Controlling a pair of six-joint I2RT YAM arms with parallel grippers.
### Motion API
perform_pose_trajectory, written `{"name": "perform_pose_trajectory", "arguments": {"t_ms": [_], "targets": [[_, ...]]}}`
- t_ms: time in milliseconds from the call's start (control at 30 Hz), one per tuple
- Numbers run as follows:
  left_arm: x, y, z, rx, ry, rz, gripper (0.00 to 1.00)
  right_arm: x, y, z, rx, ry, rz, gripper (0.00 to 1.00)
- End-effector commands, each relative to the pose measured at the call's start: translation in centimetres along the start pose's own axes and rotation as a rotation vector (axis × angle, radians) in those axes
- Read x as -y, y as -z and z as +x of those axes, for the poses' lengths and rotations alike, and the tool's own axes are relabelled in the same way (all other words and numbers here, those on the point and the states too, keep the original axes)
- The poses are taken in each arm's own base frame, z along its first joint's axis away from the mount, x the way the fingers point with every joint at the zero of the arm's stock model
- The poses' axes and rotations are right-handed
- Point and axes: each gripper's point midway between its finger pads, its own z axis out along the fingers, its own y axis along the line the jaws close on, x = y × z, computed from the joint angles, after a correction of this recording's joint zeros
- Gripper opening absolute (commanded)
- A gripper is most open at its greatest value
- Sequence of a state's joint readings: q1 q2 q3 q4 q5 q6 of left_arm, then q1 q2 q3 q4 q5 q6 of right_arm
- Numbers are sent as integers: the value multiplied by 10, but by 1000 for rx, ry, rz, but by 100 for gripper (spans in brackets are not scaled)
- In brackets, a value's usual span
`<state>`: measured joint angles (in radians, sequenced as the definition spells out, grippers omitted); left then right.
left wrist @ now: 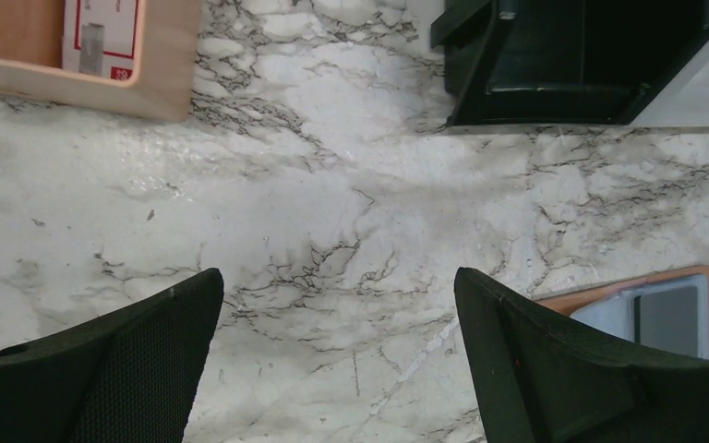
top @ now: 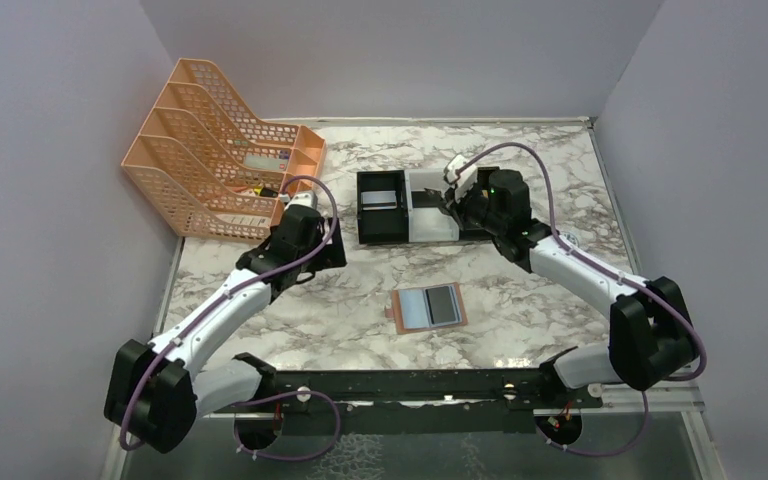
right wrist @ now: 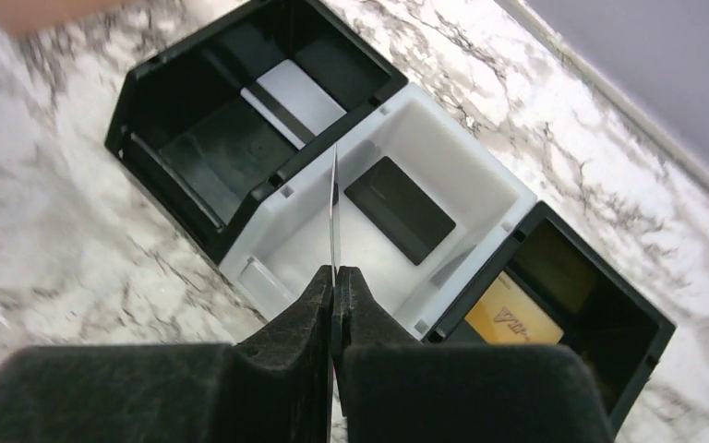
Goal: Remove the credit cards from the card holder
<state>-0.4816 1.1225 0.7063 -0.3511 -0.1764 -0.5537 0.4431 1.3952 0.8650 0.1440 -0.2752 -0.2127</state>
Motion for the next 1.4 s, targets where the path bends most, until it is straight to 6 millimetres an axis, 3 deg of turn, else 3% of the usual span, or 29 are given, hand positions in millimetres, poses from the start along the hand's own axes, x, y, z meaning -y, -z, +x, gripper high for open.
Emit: {"name": "perform_pose_trajectory", "arguments": {"t_ms": [0,167,400,567,1033,1200,1367], "targets": [[-1,35,-39,99,-50,-11,99,10,-4,-18,69,406,28,1],[-20,58,-60,224,-137,-80,99,25,-16,-14,48,514,82,1],[-38,60,-52,237,-165,-141,99,32,-46,18,-84,587,29,1],[-50,65,-55,256,-156,-204,99,40,-64,18,-95,537,58,1],[-58,66,-57,264,-165,-251,99,50,-108,54,-185,584,37,1],[-60,67,-57,263,-168,-260,99,61,-113,62,-222,613,85,1],[-62,67,-58,266,-167,-270,99,57,-120,77,-240,633,46,1]]}}
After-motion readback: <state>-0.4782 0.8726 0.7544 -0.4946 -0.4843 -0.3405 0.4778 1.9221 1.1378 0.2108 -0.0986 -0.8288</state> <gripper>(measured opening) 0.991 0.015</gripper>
